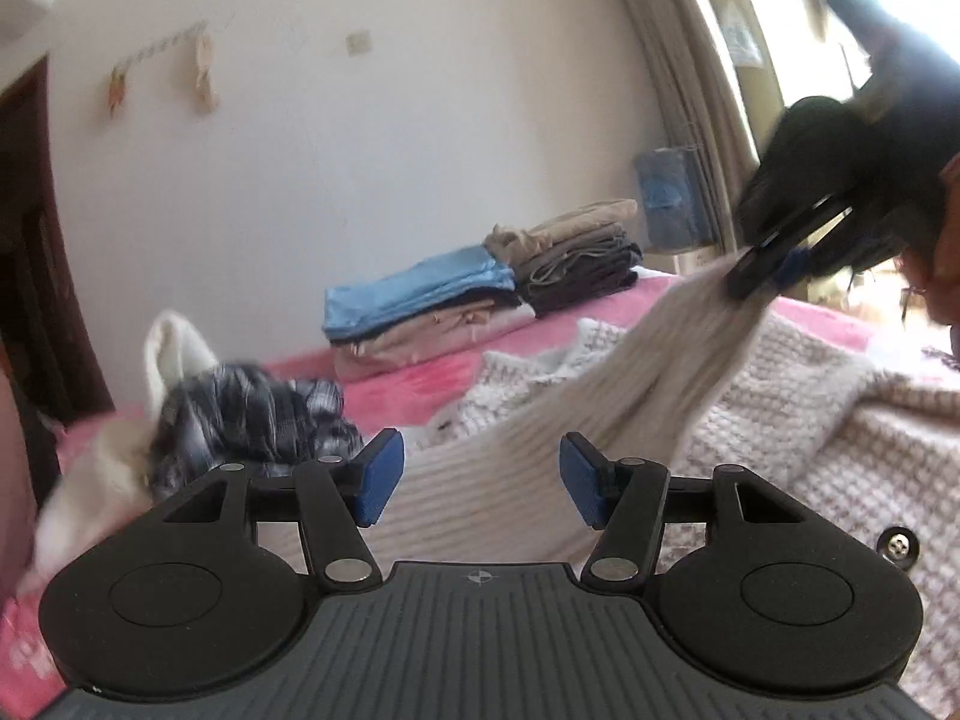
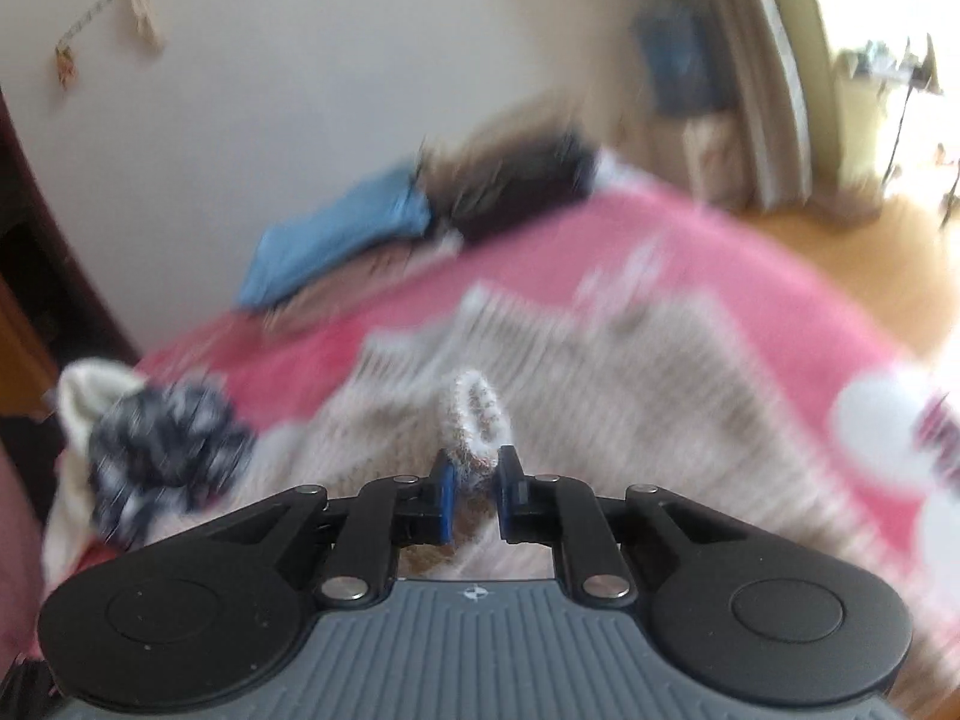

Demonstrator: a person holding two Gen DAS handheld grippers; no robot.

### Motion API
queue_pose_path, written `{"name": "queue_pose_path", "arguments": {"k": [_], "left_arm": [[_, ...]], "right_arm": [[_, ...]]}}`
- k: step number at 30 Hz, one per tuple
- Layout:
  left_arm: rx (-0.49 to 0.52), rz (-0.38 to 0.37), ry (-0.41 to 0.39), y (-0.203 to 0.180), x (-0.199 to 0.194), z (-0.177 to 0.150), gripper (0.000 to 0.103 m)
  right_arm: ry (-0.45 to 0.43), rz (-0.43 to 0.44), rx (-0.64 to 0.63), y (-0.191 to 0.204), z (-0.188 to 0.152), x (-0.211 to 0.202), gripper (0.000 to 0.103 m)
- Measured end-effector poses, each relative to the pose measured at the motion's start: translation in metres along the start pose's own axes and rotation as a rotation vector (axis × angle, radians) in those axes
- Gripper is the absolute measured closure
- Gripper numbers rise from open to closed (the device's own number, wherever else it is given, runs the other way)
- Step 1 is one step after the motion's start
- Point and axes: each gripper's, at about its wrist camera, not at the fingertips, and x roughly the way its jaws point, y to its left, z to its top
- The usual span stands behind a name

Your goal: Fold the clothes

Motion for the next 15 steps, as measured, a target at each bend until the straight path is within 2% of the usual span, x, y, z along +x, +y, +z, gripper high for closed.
{"name": "queue_pose_path", "arguments": {"k": [2, 8, 11, 15], "left_arm": [[-0.017, 0.008, 0.03, 0.003, 0.005, -0.002, 0.045], [-0.153, 0.078, 0.057, 0.039, 0.01, -0.001, 0.045], [-0.283, 0.109, 0.138, 0.074, 0.02, -0.008, 0.045], [-0.599, 0.055, 0.268, 0.12, 0.035, -0.03, 0.045]], "right_arm": [[-0.032, -0.045, 0.004, -0.014, 0.011, -0.007, 0.089], [0.005, -0.144, 0.046, -0.05, 0.013, 0.003, 0.089], [-0.02, -0.136, 0.048, -0.051, 0.017, 0.0, 0.089], [-0.075, -0.125, 0.002, -0.048, 0.026, -0.011, 0.089]]}}
